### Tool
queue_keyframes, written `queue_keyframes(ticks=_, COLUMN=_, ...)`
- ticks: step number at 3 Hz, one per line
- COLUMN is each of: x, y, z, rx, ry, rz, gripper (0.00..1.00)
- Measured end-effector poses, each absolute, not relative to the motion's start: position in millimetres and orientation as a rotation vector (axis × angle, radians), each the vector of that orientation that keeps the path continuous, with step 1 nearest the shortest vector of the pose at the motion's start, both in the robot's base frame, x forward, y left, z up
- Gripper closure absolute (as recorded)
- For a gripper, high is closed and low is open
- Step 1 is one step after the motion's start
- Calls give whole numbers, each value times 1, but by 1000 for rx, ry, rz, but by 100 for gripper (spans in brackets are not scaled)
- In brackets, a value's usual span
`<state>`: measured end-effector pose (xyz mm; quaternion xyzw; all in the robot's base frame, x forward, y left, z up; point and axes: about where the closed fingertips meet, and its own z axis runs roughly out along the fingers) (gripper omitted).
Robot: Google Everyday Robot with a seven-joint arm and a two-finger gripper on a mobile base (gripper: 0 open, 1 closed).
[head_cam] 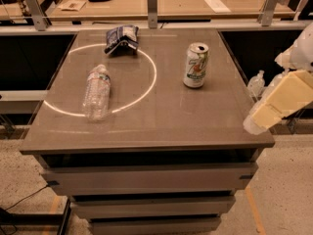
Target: Place water bottle upright
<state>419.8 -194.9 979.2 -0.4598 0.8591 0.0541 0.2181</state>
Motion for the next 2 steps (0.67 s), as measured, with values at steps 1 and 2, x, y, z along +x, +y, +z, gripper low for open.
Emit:
queue_keyframes(ticks=1, x=420, y=-195, z=979, rx=-1273, ry=2378, rz=150, gripper=0)
queue_keyframes(ticks=2, x=419, y=-194, z=981, rx=-1267, ry=2373, rz=162, gripper=0)
